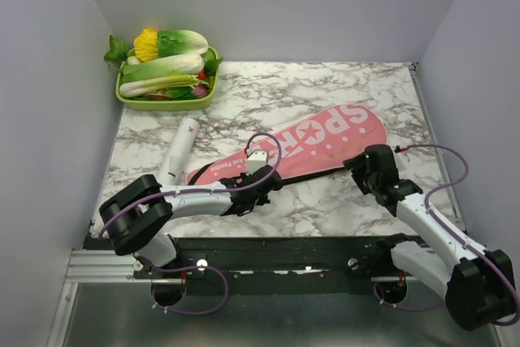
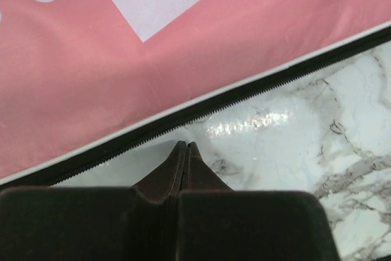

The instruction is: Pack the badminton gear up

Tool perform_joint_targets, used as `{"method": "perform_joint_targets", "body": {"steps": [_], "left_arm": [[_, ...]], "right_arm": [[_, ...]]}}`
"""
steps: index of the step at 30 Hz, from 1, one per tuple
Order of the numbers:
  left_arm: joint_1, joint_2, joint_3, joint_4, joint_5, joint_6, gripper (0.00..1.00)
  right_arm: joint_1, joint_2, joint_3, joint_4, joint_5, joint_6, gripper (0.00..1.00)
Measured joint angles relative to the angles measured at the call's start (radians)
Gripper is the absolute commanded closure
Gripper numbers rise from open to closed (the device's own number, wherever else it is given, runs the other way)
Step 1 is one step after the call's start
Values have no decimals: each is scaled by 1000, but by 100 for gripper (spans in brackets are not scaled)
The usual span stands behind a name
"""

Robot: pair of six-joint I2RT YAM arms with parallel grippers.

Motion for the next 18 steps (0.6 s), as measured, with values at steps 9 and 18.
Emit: {"method": "perform_joint_targets", "body": {"steps": [9, 18], "left_arm": [[-18, -241, -55, 17, 129, 48, 94], [64, -117, 162, 47, 244, 172, 100]], "right_arm": [[-7, 13, 213, -174, 141, -369, 28], [-28, 188, 303, -196, 180, -611, 27]]}}
